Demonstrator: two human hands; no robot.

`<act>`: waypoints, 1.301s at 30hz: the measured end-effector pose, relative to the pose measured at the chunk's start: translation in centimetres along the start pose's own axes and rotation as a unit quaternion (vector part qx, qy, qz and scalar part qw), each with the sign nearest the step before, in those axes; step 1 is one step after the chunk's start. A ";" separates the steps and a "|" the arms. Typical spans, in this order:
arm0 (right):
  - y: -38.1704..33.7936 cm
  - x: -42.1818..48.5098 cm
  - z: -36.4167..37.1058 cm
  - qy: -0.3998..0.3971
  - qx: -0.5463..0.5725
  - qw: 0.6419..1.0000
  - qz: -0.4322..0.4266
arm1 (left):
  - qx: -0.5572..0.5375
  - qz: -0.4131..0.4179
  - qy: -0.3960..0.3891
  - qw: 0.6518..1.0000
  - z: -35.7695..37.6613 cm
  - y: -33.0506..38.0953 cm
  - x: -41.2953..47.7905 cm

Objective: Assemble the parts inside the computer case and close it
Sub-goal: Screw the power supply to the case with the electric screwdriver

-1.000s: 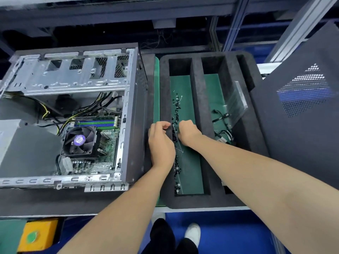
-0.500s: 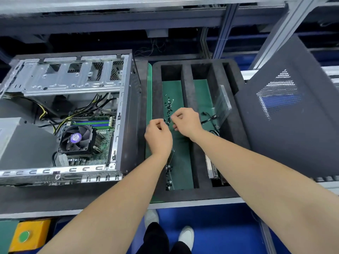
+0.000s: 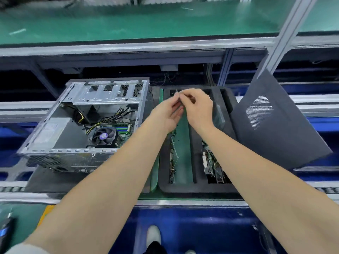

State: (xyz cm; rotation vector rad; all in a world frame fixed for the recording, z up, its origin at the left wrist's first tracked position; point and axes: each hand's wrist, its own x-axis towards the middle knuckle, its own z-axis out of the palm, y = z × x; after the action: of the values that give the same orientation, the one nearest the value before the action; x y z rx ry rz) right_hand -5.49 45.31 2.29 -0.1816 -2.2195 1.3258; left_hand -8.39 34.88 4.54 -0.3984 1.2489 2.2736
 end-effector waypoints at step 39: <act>-18.8 -42.1 49.4 -0.509 -0.111 0.811 0.267 | 0.252 -0.060 0.313 0.914 -67.0 4.8 -23.7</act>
State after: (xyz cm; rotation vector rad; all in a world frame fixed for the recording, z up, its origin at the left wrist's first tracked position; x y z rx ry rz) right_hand 7.60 -18.41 -15.93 -0.2202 -3.4316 1.6890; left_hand 9.19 -30.87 -16.49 -1.0160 1.9890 1.6634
